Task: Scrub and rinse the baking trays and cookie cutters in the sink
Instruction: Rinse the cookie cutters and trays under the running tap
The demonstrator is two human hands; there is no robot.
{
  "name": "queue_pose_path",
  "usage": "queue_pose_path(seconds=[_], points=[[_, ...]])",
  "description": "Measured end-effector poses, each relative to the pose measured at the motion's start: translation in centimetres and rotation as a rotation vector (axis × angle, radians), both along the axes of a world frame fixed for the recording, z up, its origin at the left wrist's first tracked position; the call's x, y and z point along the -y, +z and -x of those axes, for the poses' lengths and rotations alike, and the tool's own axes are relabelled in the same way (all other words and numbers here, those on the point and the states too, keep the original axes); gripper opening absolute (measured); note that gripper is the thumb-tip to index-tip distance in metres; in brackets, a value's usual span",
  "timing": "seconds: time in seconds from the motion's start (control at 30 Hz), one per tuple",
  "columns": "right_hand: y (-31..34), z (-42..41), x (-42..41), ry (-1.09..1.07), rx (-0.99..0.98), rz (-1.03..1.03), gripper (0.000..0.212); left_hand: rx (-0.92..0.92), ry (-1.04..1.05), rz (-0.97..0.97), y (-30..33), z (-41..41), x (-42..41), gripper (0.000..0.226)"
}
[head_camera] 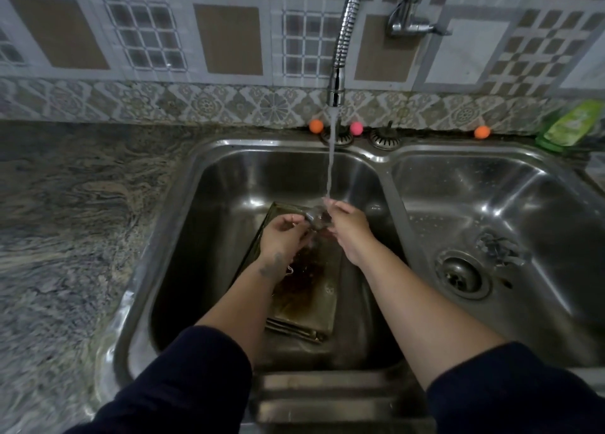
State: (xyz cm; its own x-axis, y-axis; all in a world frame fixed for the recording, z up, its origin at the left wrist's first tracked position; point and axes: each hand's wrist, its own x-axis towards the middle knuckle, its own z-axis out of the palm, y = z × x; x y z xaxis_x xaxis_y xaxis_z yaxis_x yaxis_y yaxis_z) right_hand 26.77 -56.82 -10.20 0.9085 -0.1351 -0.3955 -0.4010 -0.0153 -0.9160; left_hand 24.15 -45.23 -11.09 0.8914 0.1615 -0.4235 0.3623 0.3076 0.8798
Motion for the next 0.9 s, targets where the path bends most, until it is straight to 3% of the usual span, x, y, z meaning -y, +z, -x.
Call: queue_pose_path(seconds=[0.07,0.17,0.3,0.5,0.7,0.9], points=[[-0.1,0.0,0.3,0.007,0.016,-0.042,0.024,0.032,0.000,-0.054,-0.1,0.1,0.4,0.019],[0.2,0.4,0.8,0.026,0.014,-0.113,0.047,0.052,-0.009,0.028,-0.1,0.3,0.9,0.030],[1.1,0.4,1.7,0.098,0.048,-0.123,0.063,0.118,-0.026,0.042,0.4,0.5,2.0,0.029],[3.2,-0.5,4.7,0.096,0.208,0.092,0.067,0.332,-0.261,-0.542,2.1,0.3,5.2,0.036],[5.1,-1.1,12.1,0.100,0.237,0.459,0.057,0.474,-0.590,-0.965,3.3,0.0,10.7,0.044],[3.7,0.6,21.7,0.087,0.126,0.660,0.050,0.307,-0.840,-1.337,2.8,0.0,16.3,0.065]])
